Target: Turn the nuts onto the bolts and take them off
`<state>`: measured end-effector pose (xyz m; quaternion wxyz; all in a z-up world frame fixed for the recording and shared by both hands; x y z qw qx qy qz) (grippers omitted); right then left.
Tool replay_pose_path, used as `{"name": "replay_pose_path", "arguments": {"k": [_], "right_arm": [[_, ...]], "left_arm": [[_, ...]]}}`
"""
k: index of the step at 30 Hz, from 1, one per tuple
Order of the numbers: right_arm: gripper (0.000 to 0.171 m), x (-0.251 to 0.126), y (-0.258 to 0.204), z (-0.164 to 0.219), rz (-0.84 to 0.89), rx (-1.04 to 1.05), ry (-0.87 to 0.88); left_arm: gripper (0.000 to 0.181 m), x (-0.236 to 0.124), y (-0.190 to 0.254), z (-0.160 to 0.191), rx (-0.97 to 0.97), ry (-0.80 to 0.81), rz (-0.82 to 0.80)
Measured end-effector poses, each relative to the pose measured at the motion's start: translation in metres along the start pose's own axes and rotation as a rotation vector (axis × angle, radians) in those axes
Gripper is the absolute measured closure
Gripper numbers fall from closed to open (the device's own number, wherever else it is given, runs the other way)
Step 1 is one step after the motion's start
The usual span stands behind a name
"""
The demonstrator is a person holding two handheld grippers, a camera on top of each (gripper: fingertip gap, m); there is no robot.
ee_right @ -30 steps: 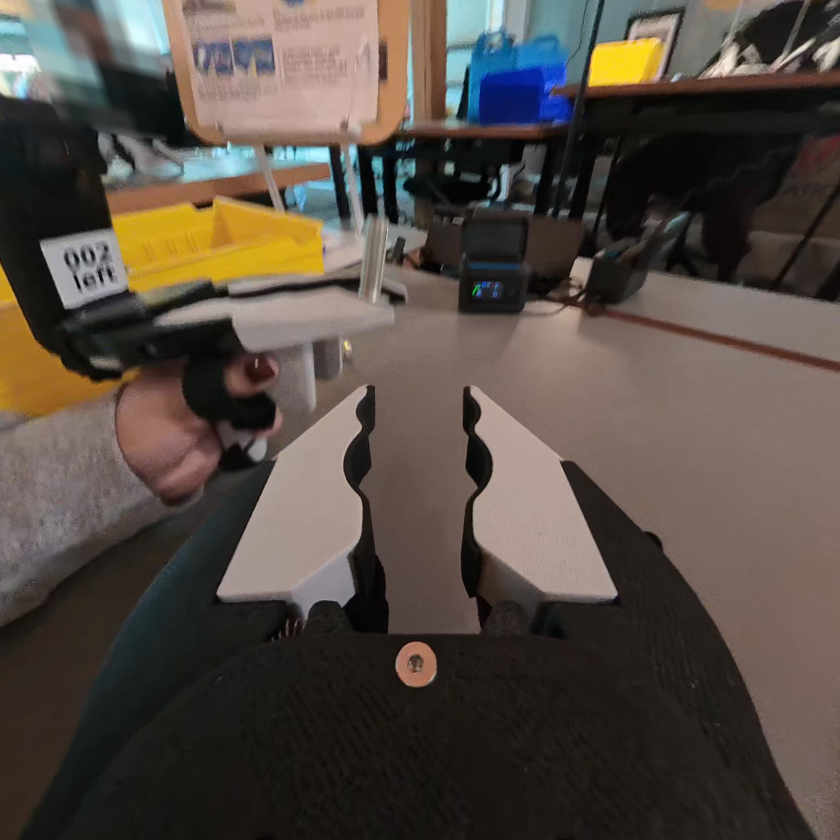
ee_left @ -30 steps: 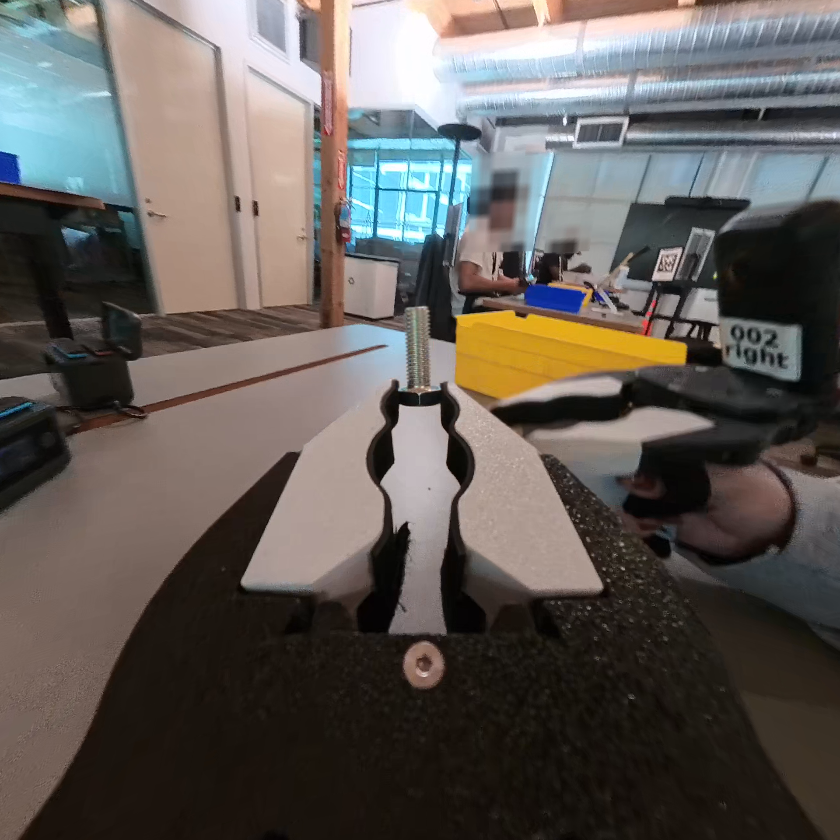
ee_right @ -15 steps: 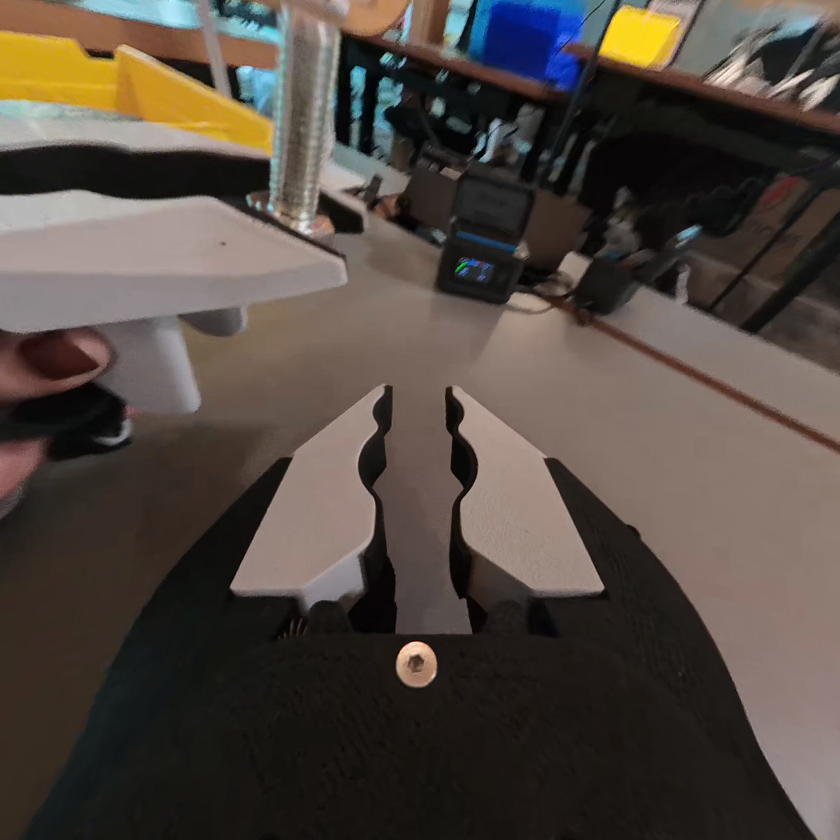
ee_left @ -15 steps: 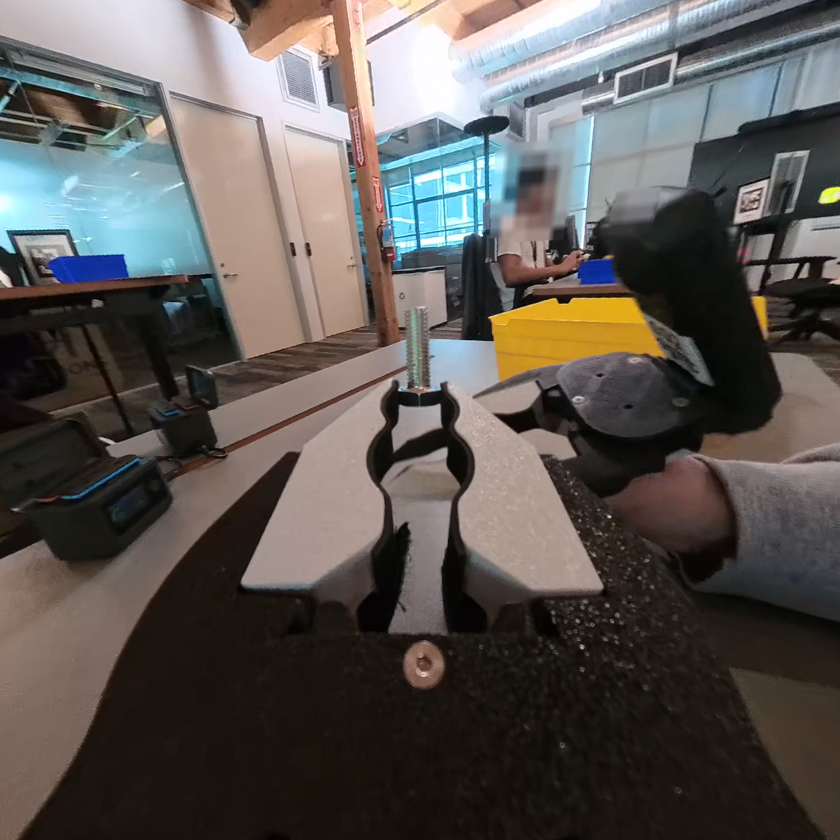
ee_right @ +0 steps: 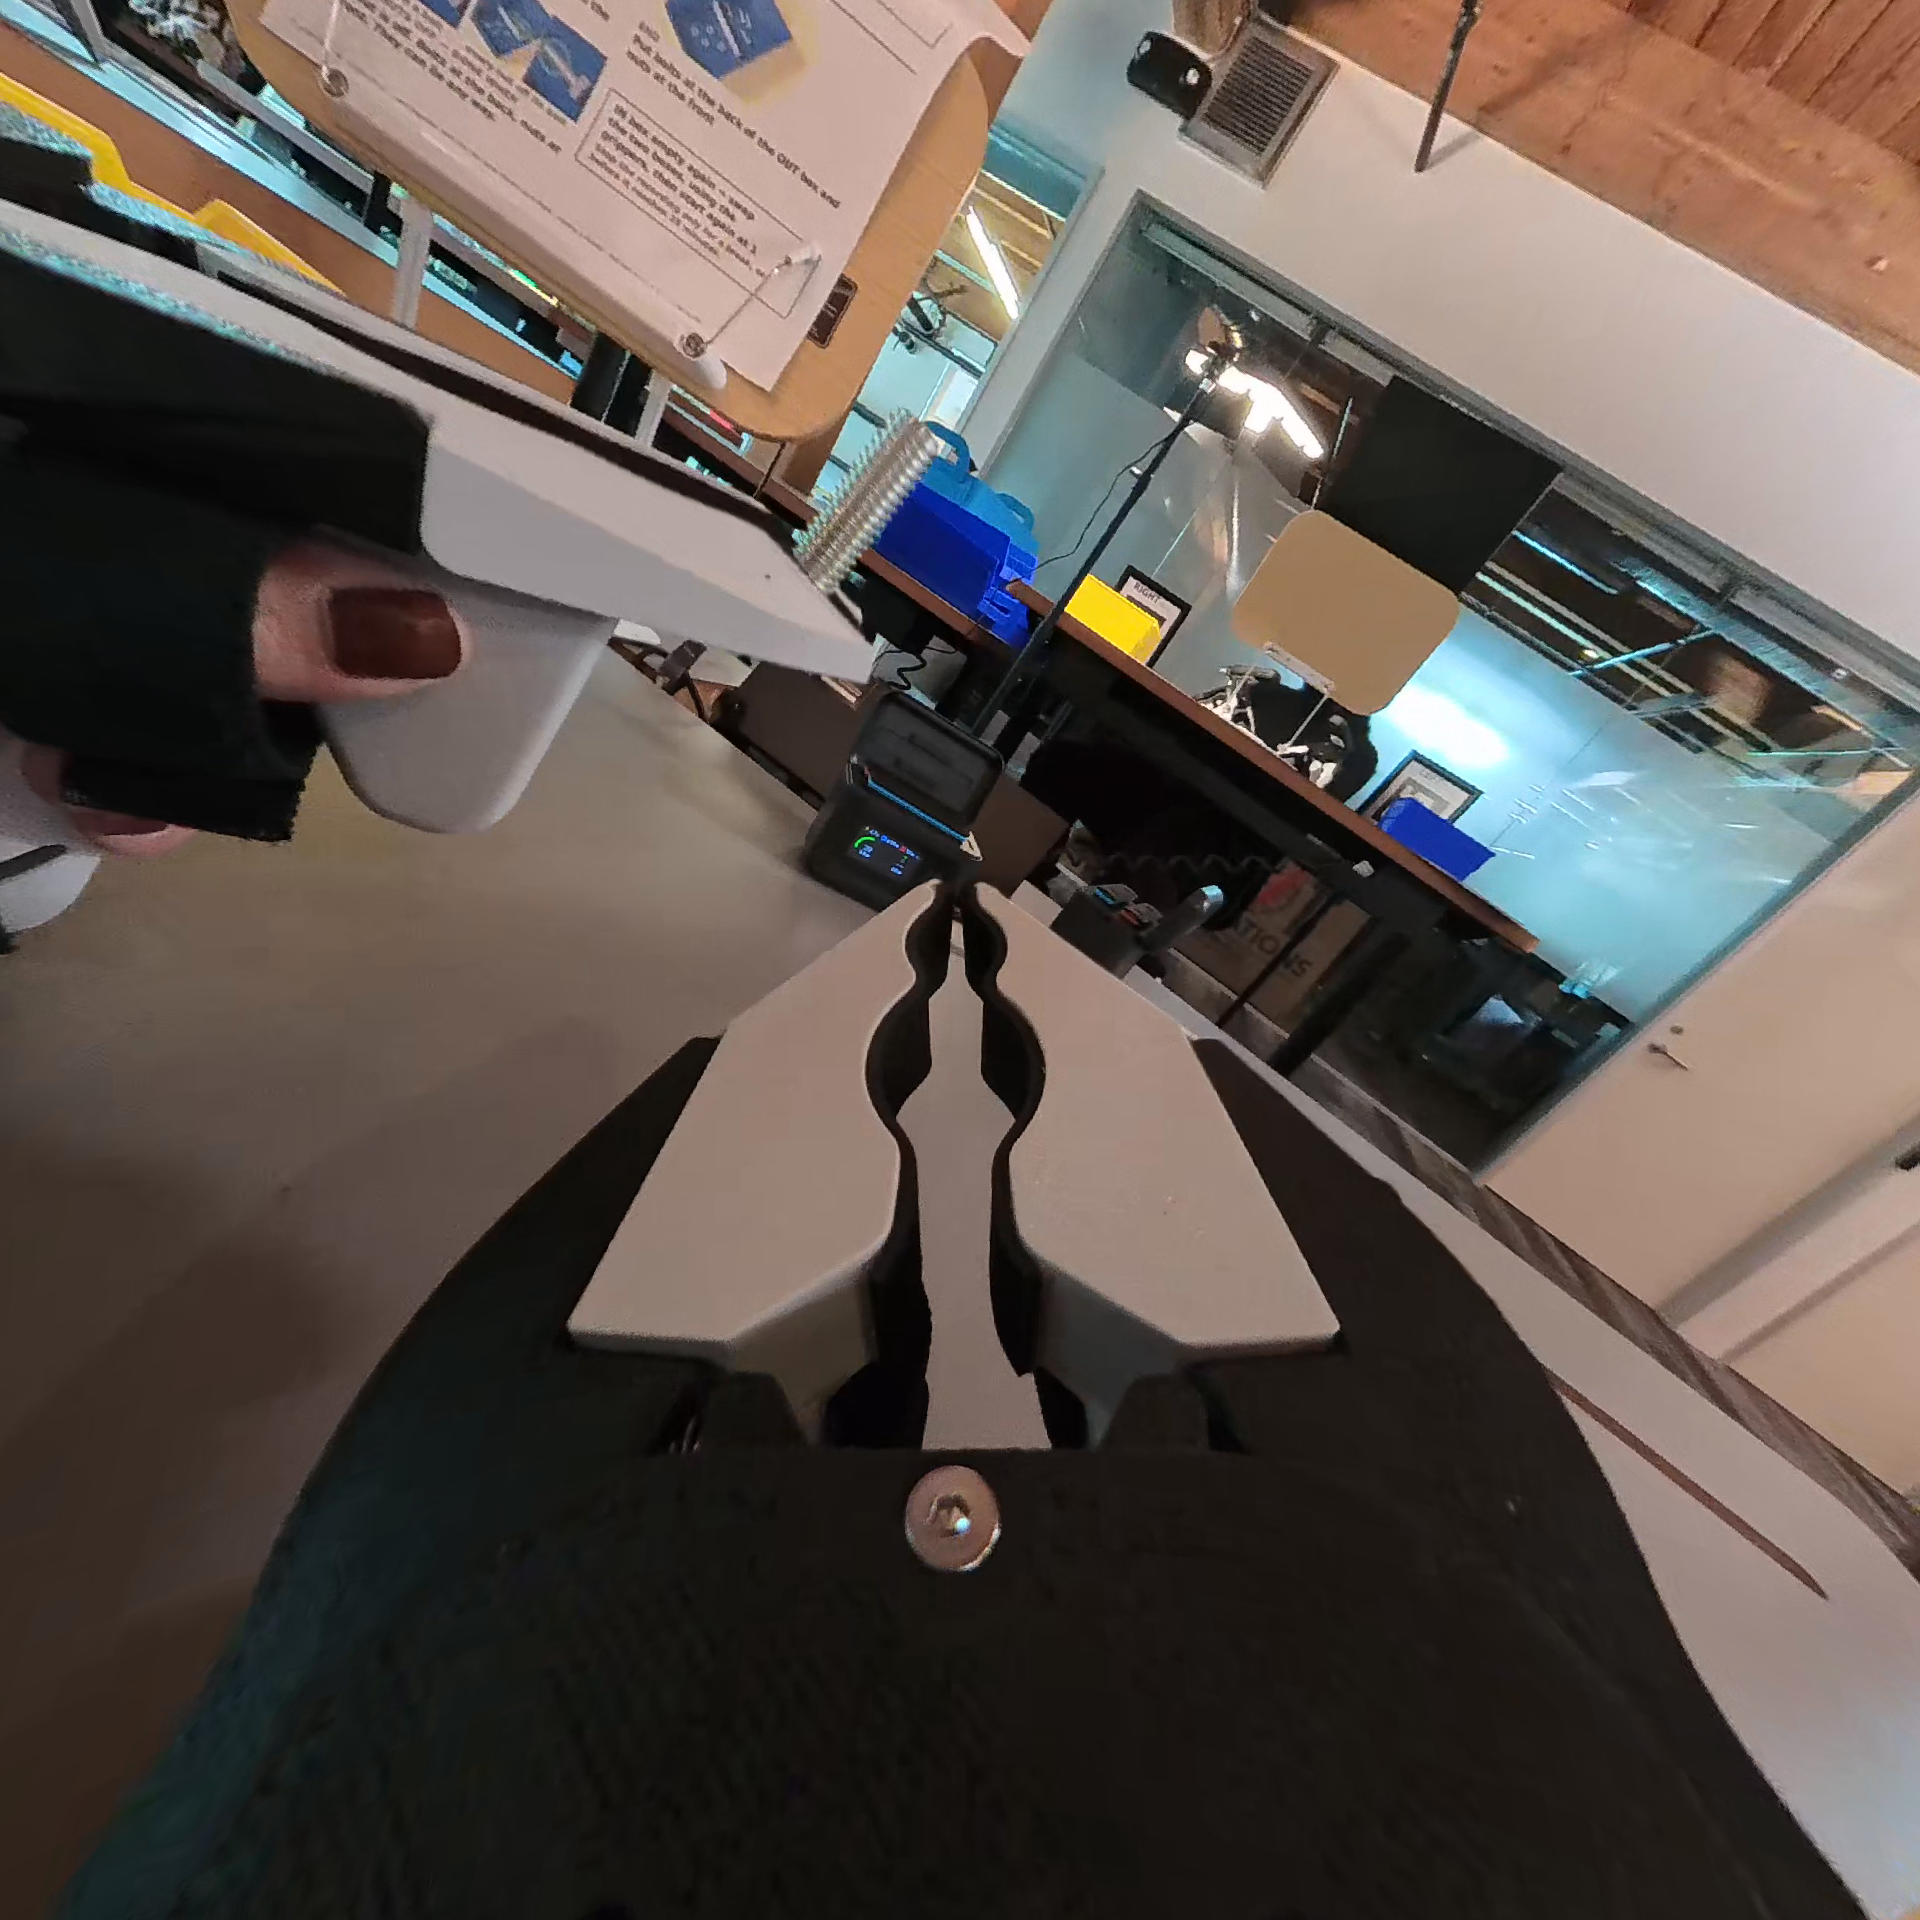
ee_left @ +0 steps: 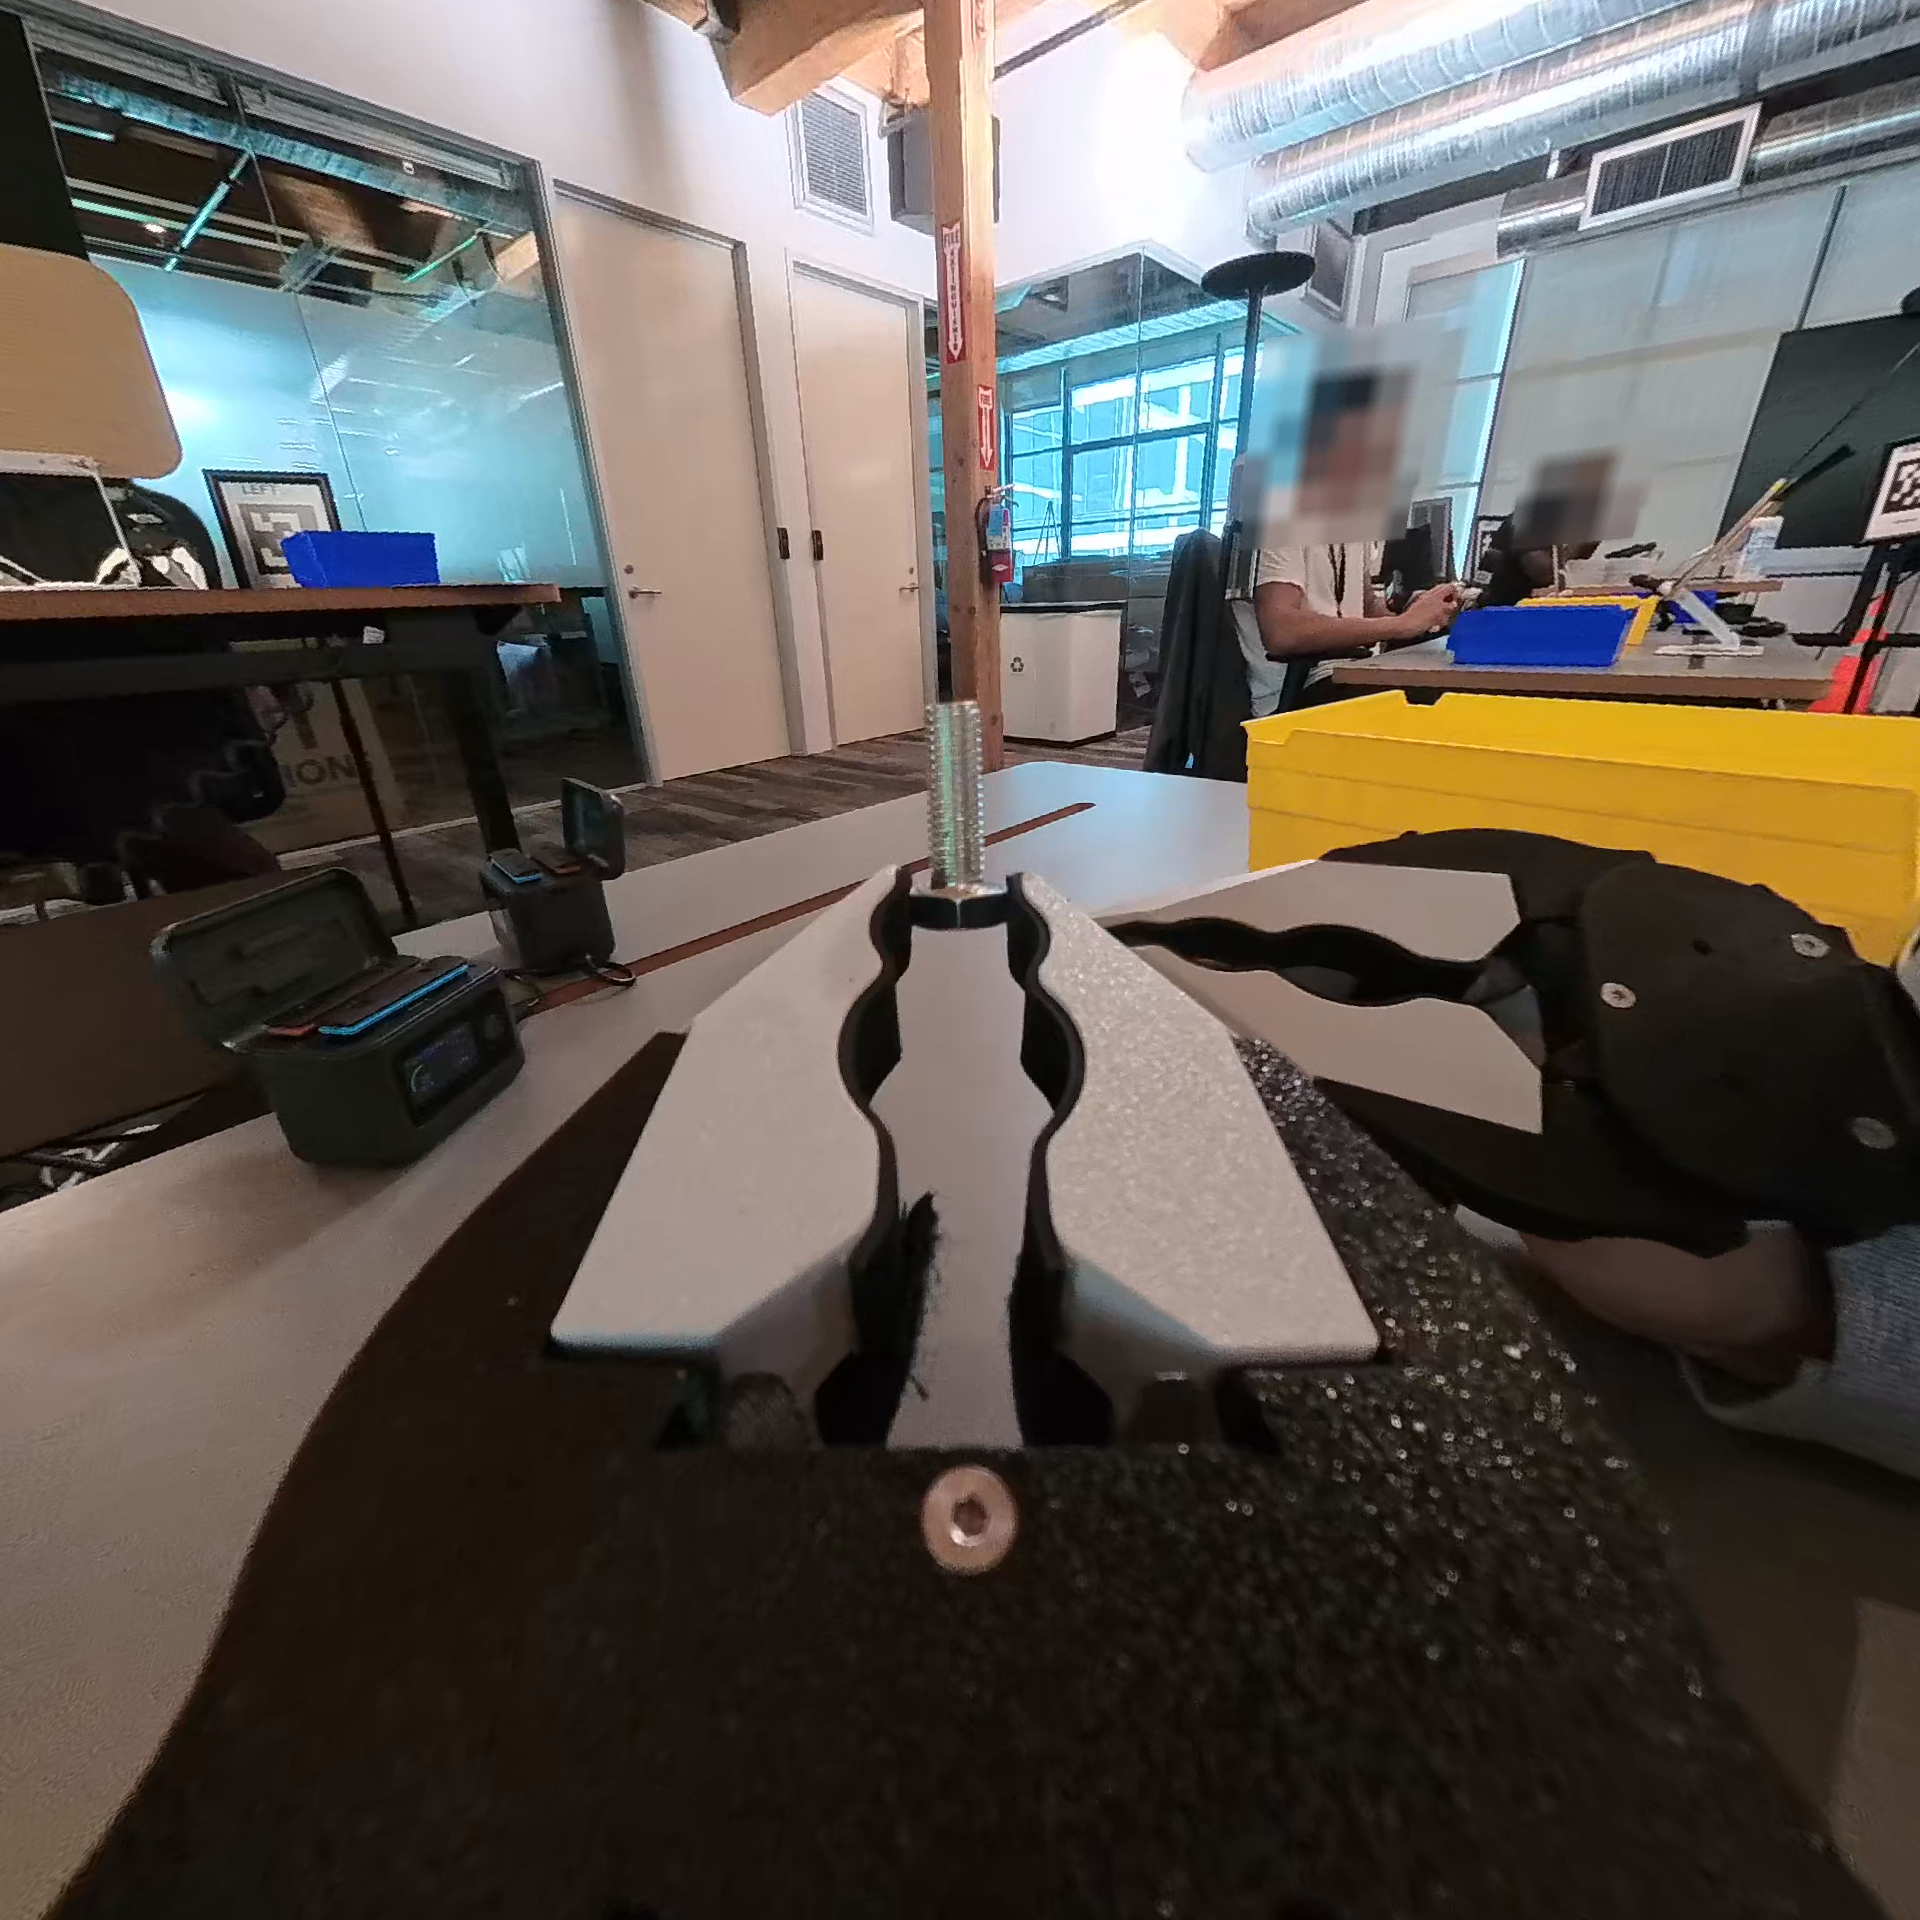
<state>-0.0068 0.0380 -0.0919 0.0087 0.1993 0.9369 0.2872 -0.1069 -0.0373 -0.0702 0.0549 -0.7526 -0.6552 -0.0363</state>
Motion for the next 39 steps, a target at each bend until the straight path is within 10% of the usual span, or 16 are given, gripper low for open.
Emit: {"name": "replay_pose_path", "arguments": {"k": [18,39], "right_arm": [[0.171,-0.002,0.002,0.0,-0.011,0.039,0.022],[0.171,-0.004,-0.004,-0.016,-0.014,0.01,0.058]], "left_arm": [[0.166,-0.007,0.031,-0.016,0.139,-0.006,0.026],[0.166,-0.154,0.073,-0.05,0.149,-0.027,-0.339]]}}
Point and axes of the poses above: each gripper's, where its closed fingertips meet, x out along the fingers, z out of its underside, y = z × x across the jaws, the point moved 8 cm from there along -x, back along the fingers, and after that the axes turned 2 degrees about -y, right-handed, at the moved point
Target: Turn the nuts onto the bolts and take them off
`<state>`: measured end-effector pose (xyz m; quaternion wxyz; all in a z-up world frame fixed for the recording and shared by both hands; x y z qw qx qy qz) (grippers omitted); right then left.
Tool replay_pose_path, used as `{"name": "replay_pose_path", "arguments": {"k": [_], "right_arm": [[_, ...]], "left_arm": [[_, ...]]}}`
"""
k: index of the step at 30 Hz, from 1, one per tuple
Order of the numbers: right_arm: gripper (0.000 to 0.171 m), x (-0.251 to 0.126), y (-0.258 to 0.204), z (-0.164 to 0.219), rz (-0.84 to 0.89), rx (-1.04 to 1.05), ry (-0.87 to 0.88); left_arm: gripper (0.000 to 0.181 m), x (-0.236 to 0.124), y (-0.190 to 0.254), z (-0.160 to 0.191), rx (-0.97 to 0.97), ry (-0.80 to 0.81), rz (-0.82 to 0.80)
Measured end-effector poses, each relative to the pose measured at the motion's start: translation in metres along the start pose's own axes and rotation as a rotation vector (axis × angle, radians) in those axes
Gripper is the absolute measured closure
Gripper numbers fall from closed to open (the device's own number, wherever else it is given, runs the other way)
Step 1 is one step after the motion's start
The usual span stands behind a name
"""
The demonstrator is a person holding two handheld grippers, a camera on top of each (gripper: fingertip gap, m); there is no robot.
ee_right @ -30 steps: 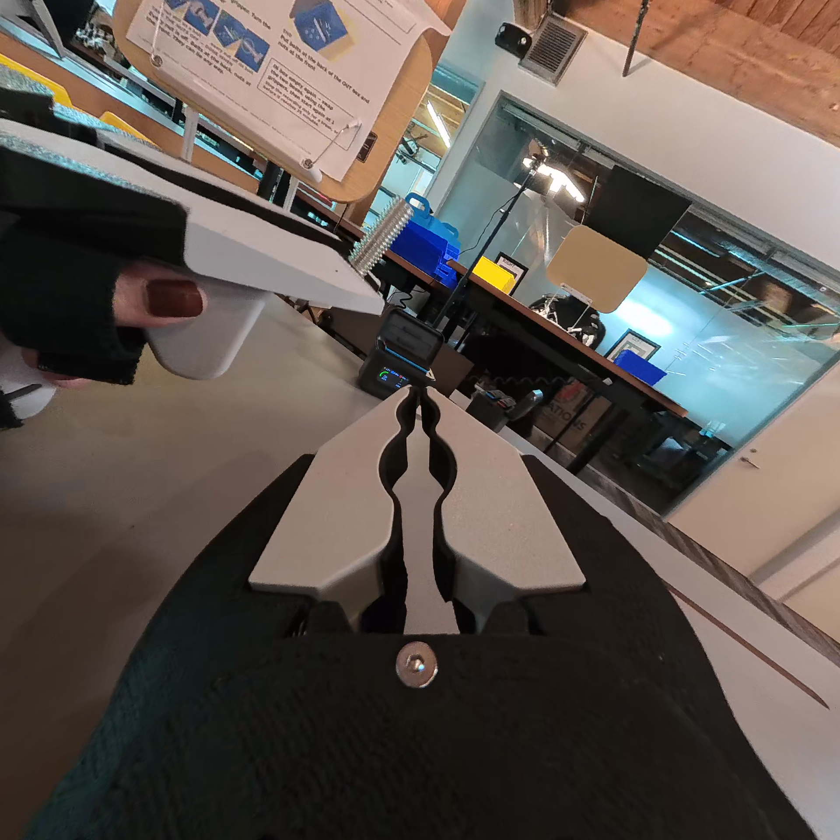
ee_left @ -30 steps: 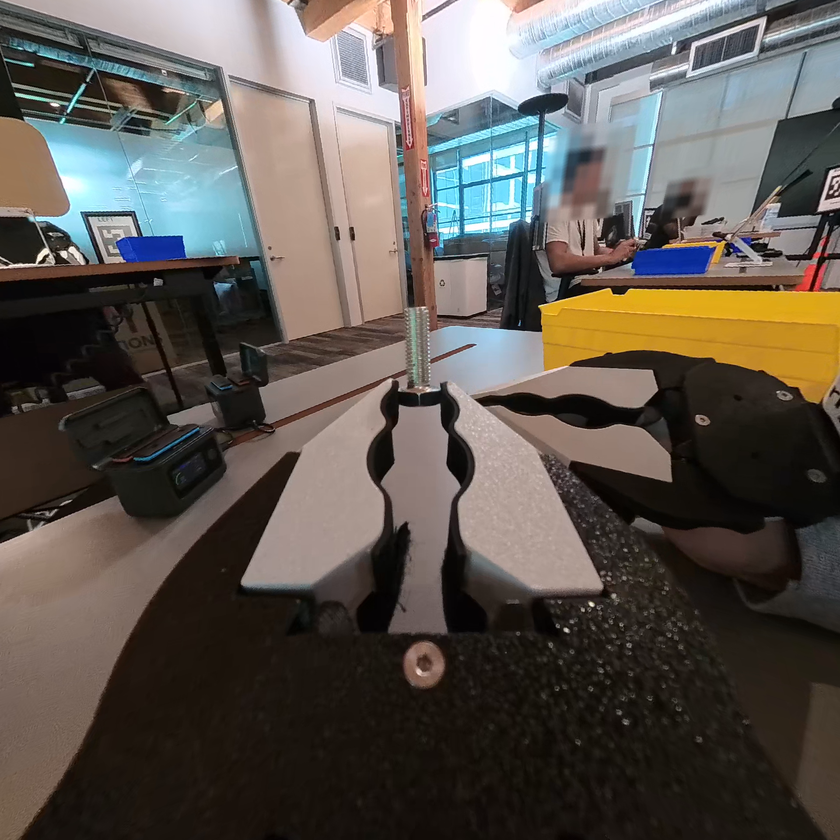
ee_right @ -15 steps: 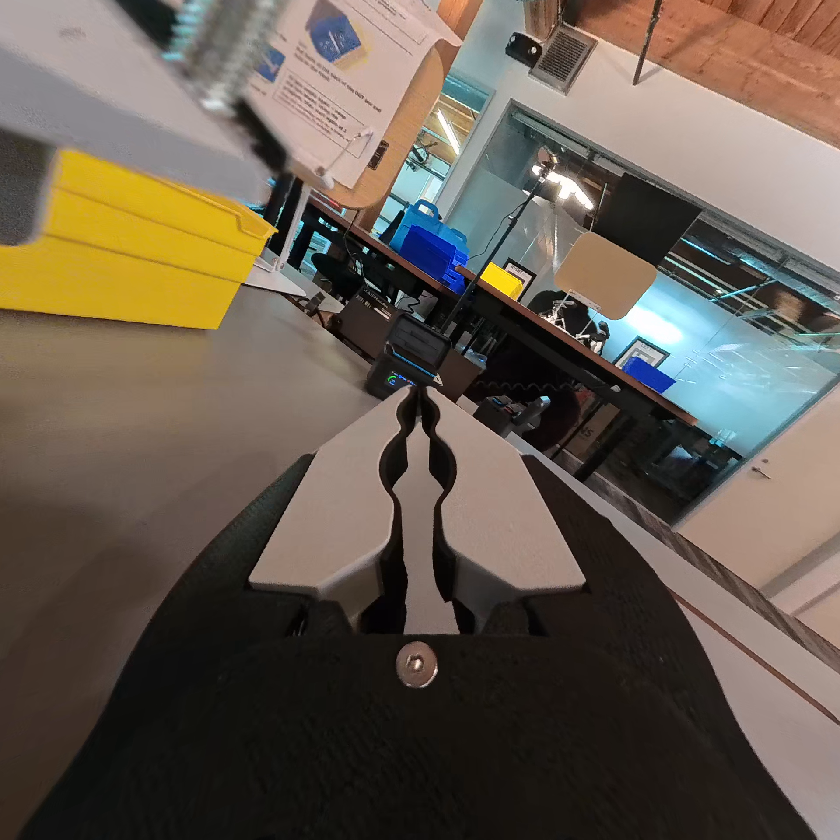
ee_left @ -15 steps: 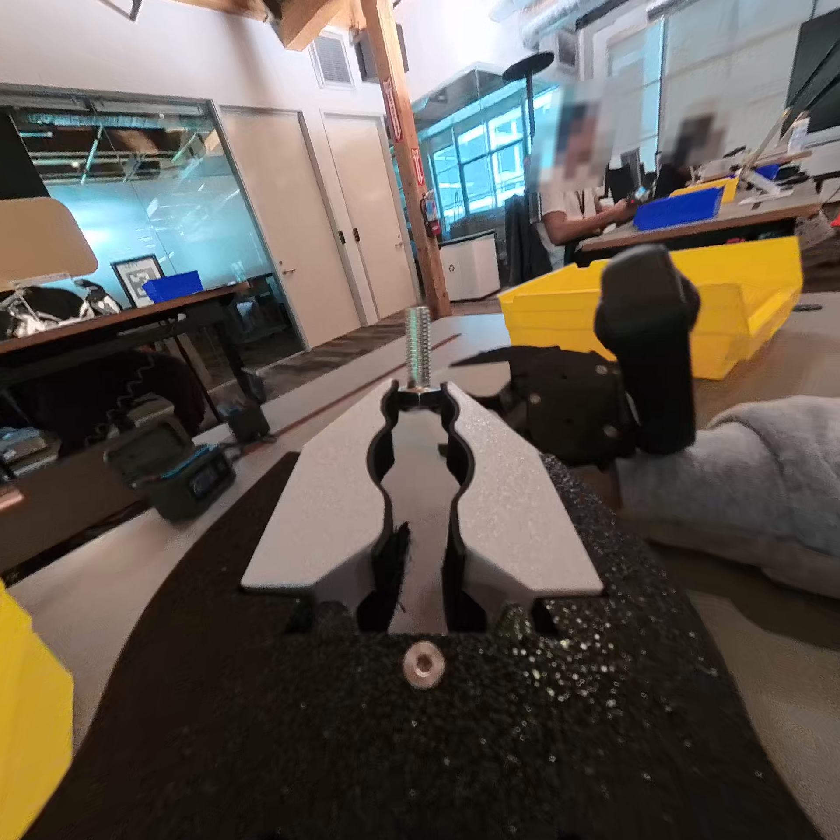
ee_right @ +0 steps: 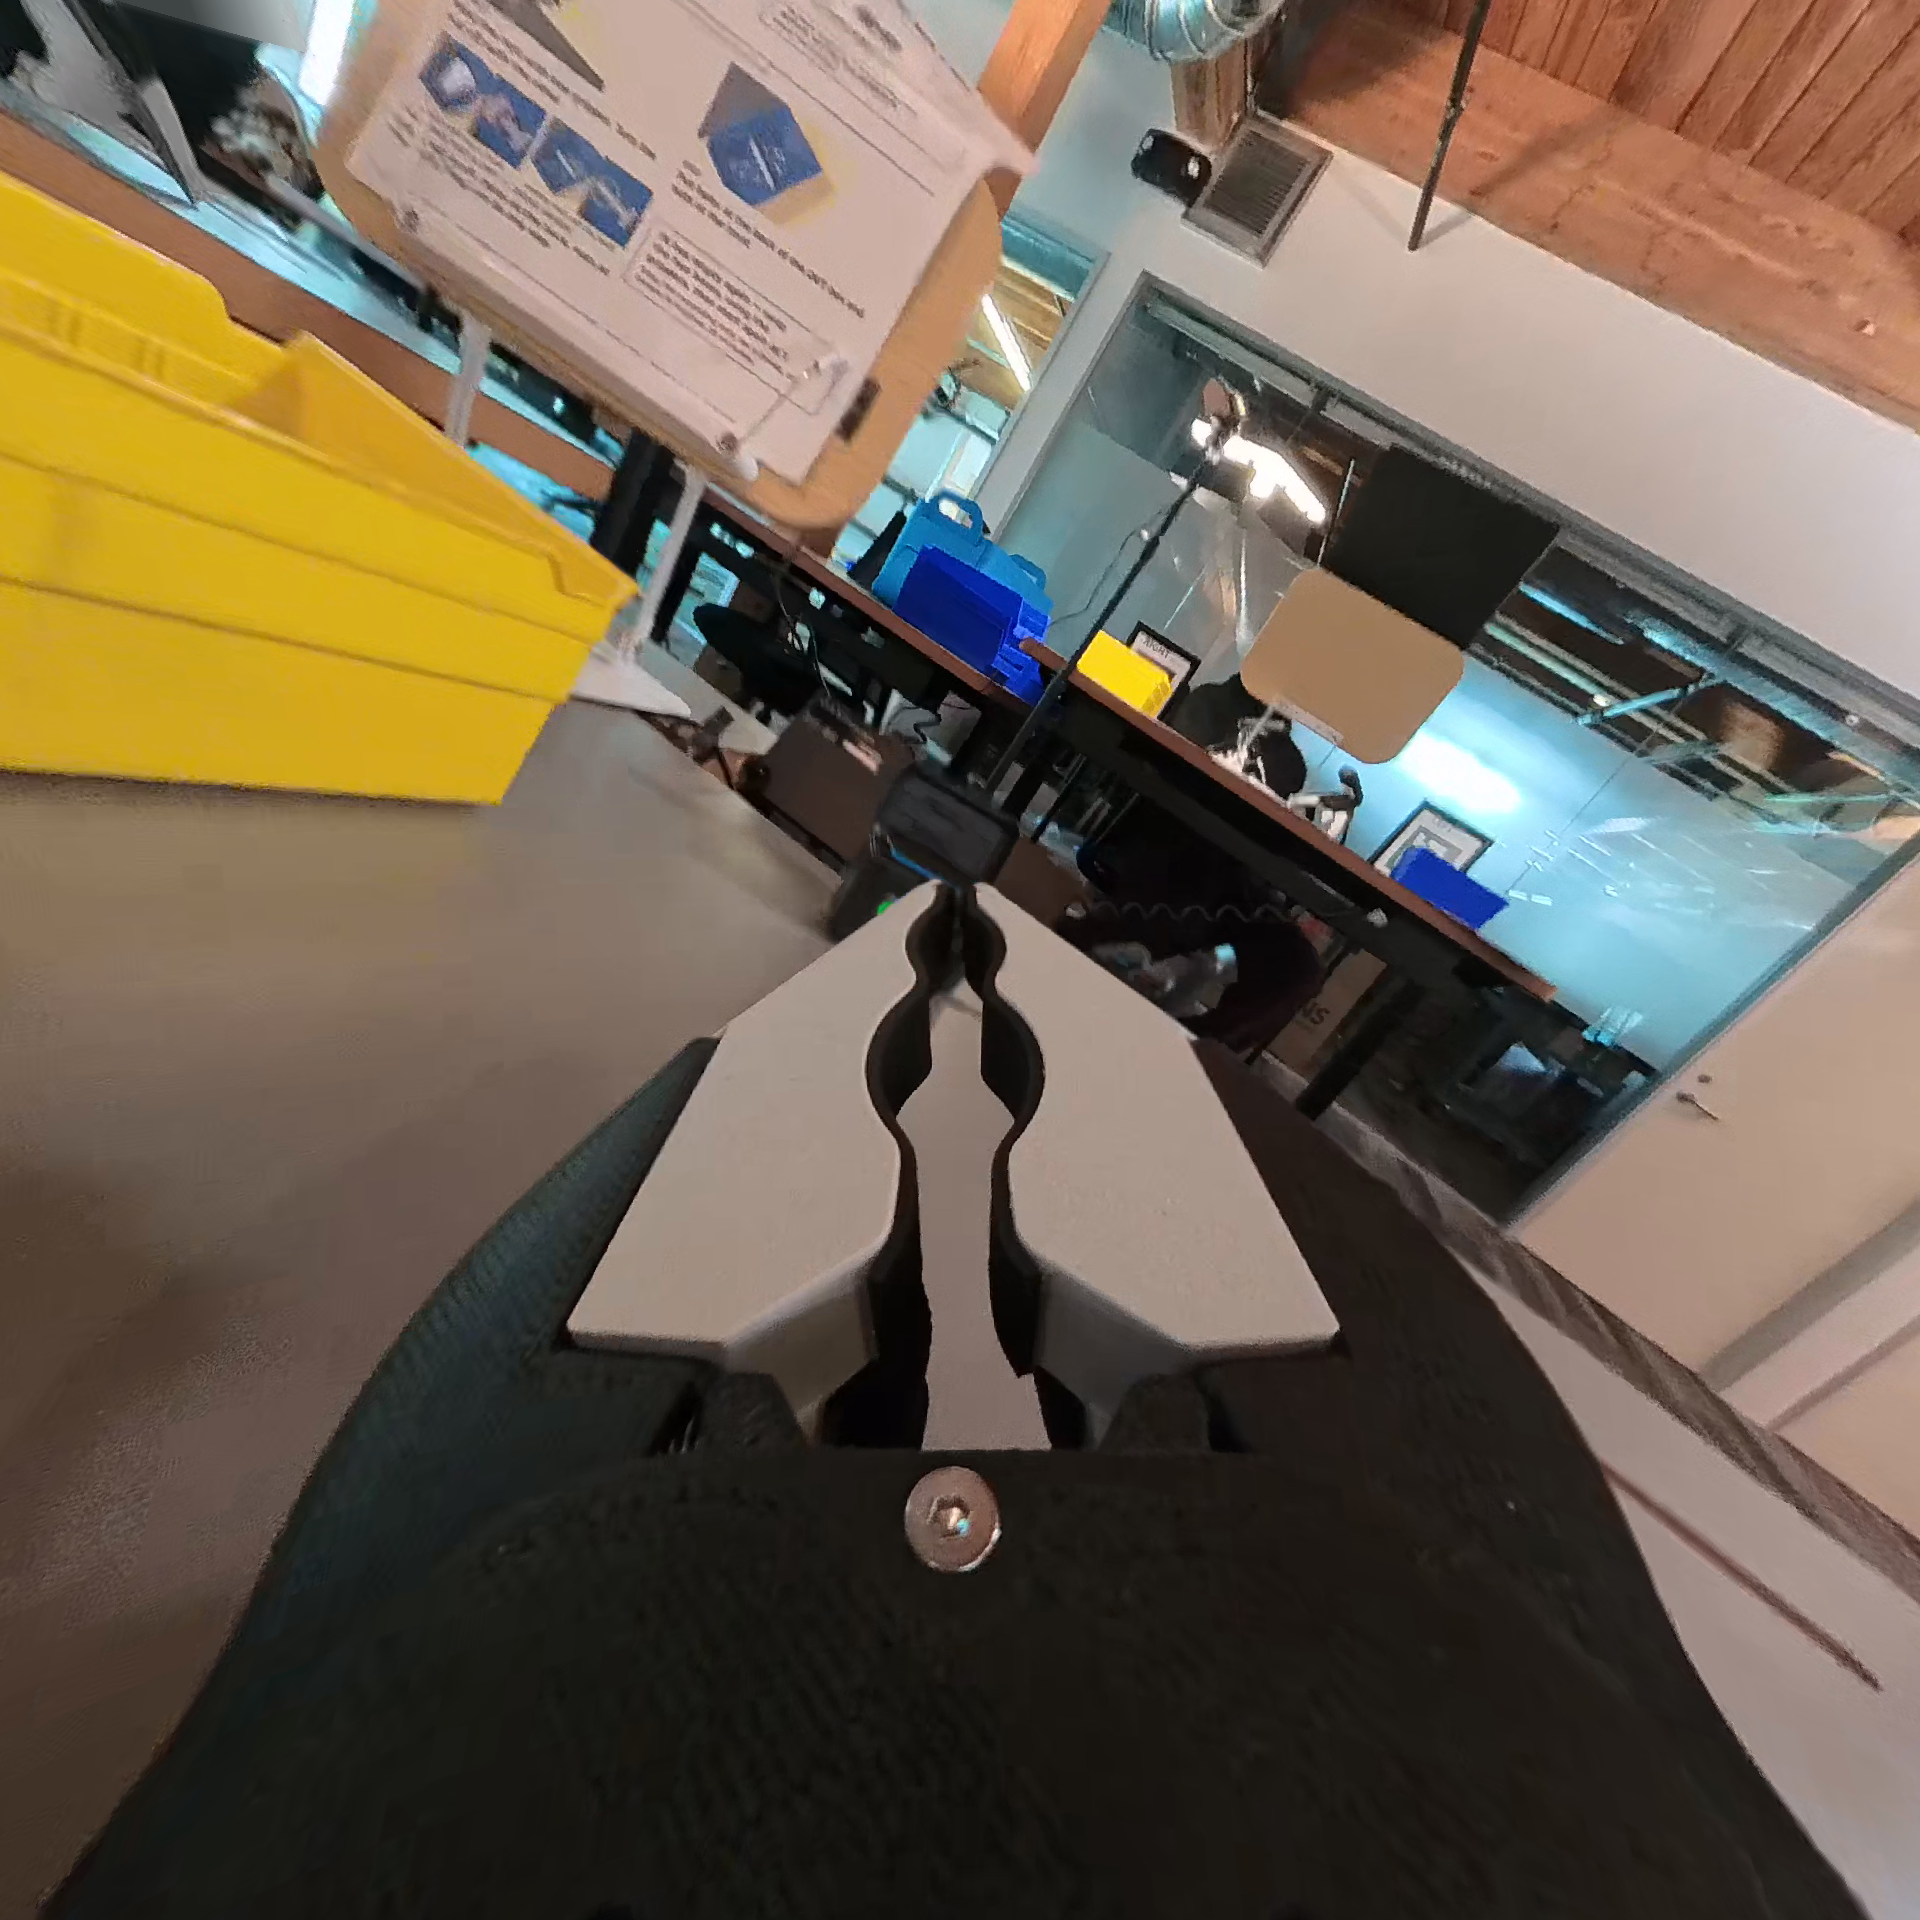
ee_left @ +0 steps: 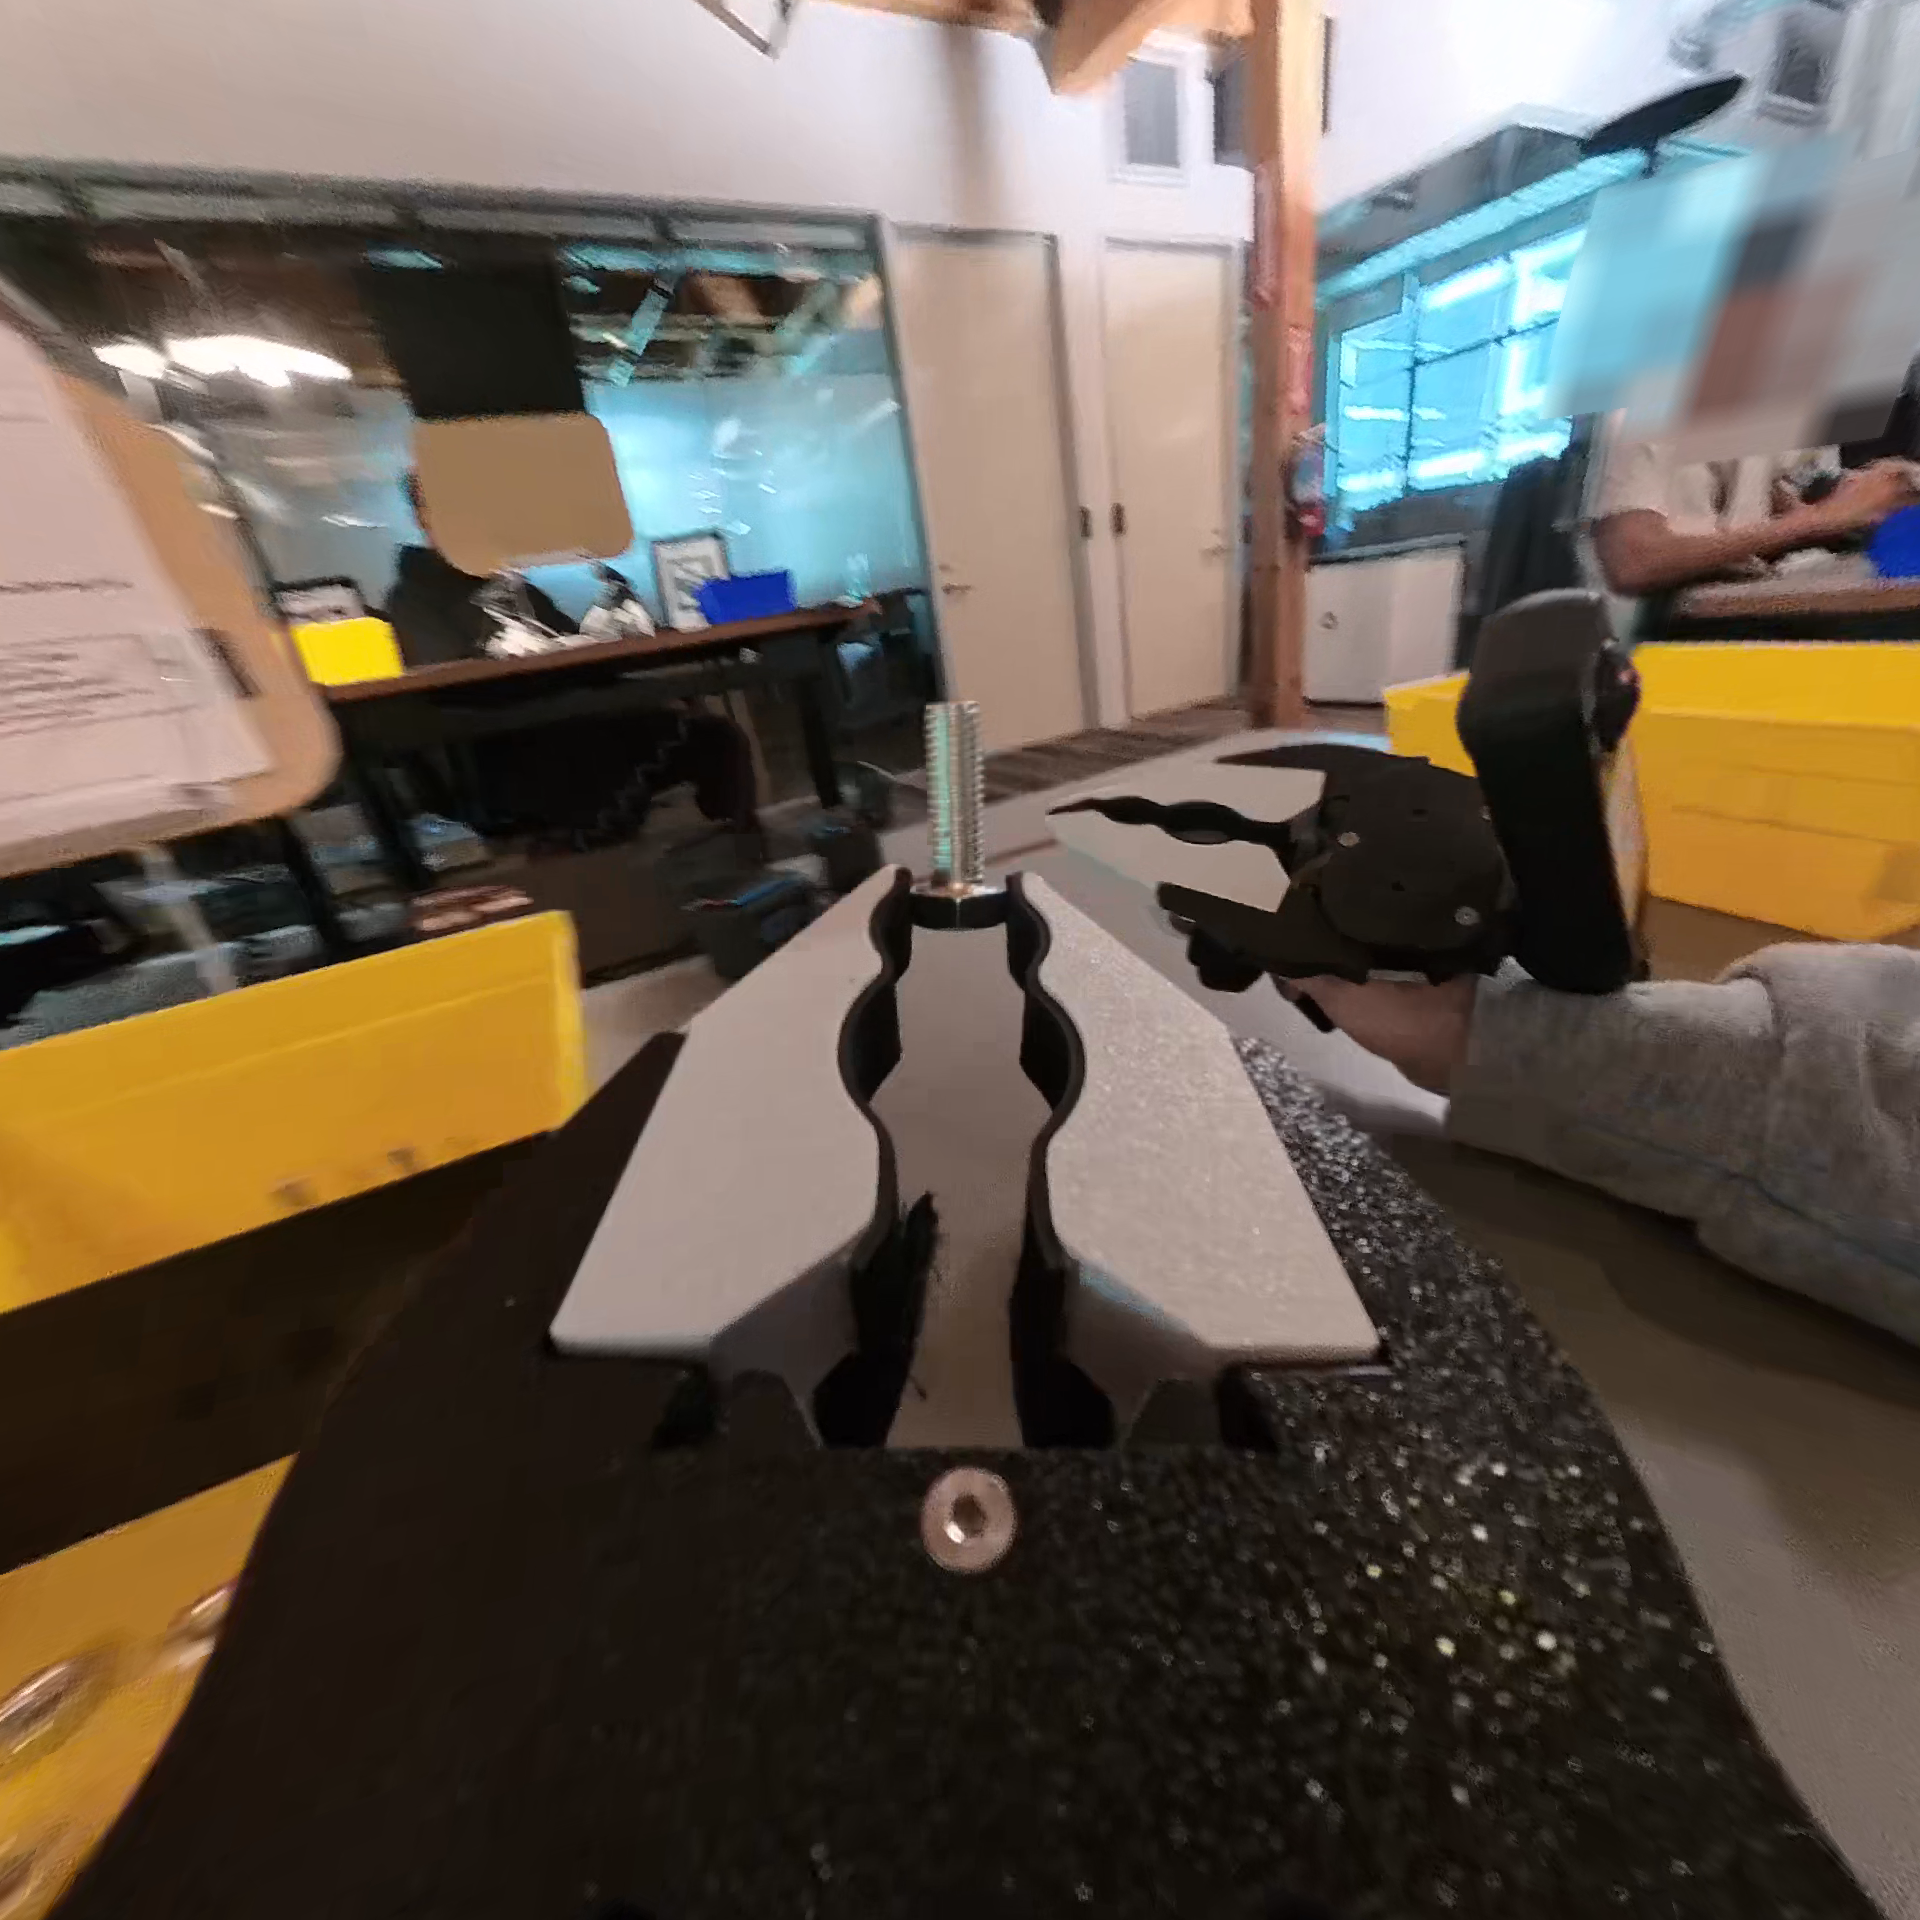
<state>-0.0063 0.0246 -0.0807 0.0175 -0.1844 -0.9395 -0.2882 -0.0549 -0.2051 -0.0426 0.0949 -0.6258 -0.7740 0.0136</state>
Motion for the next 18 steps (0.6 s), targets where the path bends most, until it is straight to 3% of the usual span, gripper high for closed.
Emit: {"name": "replay_pose_path", "arguments": {"k": [6,10,14,18], "right_arm": [[0.171,0.042,-0.034,-0.075,-0.136,0.046,0.189],[0.165,0.09,-0.079,-0.134,-0.428,0.074,0.24],[0.157,0.155,-0.128,-0.183,-0.711,0.047,0.165],[0.156,0.219,-0.16,-0.214,-0.758,-0.082,0.131]], "left_arm": [[0.165,-0.089,-0.058,-0.021,0.187,0.092,-0.38],[0.166,-0.14,-0.121,-0.016,0.341,0.1,-0.638],[0.166,-0.159,-0.192,0.006,0.328,0.043,-0.776],[0.166,-0.155,-0.228,0.019,0.245,0.042,-0.791]]}}
Point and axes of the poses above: each gripper's, where its closed fingertips meet, x out along the fingers, z out of its underside, y = z × x across the jaws, the point moved 8 cm from there along -x, back along the fingers, and after that the axes turned 2 degrees about -y, right-handed, at the moved point
